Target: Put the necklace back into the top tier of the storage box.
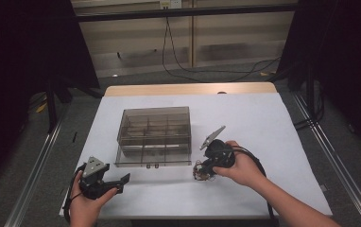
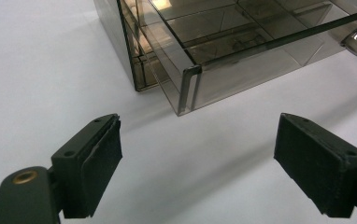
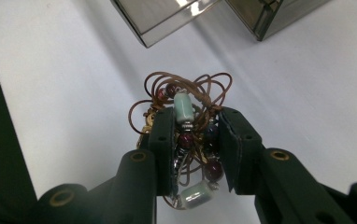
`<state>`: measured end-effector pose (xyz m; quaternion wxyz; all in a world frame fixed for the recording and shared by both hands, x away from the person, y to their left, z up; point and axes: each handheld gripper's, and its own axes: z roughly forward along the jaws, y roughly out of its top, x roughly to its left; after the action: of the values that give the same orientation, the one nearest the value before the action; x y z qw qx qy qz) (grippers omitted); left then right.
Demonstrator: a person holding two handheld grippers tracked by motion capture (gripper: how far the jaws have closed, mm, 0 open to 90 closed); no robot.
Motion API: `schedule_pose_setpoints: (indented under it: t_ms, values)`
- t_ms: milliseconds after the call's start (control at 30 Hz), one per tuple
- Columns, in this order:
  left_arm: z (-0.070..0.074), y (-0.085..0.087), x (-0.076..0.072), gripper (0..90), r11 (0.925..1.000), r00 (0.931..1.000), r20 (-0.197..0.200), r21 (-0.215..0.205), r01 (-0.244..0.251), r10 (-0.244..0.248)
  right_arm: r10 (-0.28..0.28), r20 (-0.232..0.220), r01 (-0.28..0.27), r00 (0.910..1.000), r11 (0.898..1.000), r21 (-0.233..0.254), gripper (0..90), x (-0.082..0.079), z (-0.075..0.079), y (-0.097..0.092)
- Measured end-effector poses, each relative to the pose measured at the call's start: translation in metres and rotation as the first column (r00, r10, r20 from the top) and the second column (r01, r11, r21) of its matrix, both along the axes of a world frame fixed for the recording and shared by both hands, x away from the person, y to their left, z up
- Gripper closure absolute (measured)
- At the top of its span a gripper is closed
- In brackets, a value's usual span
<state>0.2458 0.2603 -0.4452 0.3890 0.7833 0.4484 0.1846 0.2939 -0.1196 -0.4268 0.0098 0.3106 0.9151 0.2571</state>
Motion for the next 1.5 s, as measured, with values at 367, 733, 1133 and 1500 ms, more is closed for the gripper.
schedule_pose_setpoints:
  t_ms: [367, 733, 1133, 1500]
  values:
    - [0.0, -0.001, 0.001, 15.0, 1.0, 1.0, -0.002, -0.003, 0.007, -0.007, -0.002, -0.002, 0.002, 1.0, 1.0, -0.005, 68.6, 0.001, 0.012, -0.005]
    - [0.0, -0.002, 0.002, 15.0, 1.0, 1.0, -0.002, -0.001, 0.009, -0.009, -0.012, 0.004, 0.012, 0.9999, 1.0, -0.007, 68.6, 0.001, 0.023, -0.01]
    - [-0.002, -0.005, 0.003, 14.9, 0.9997, 0.9996, -0.013, -0.005, 0.024, -0.024, -0.016, 0.005, 0.016, 0.9999, 1.0, 0.005, 68.6, 0.002, 0.04, -0.012]
    - [-0.001, -0.005, 0.003, 14.5, 0.9995, 0.9993, -0.023, -0.017, 0.028, -0.028, -0.022, 0.01, 0.022, 0.9997, 1.0, 0.017, 68.6, 0.008, 0.056, -0.012]
